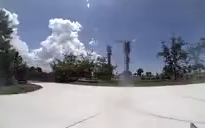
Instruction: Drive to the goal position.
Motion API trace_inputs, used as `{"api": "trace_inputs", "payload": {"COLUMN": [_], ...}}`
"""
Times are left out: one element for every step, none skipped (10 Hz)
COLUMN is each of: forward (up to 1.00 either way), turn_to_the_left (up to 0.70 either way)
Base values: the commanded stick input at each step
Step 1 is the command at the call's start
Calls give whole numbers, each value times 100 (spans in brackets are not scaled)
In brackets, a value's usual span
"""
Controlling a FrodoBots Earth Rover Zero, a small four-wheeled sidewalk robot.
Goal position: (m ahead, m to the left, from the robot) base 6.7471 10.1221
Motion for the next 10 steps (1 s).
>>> {"api": "trace_inputs", "payload": {"forward": [85, 85, 85, 85, 85, 85, 85, 85, 85, 85], "turn_to_the_left": [0, 0, 0, 0, 0, 0, 0, 0, 0, 0]}}
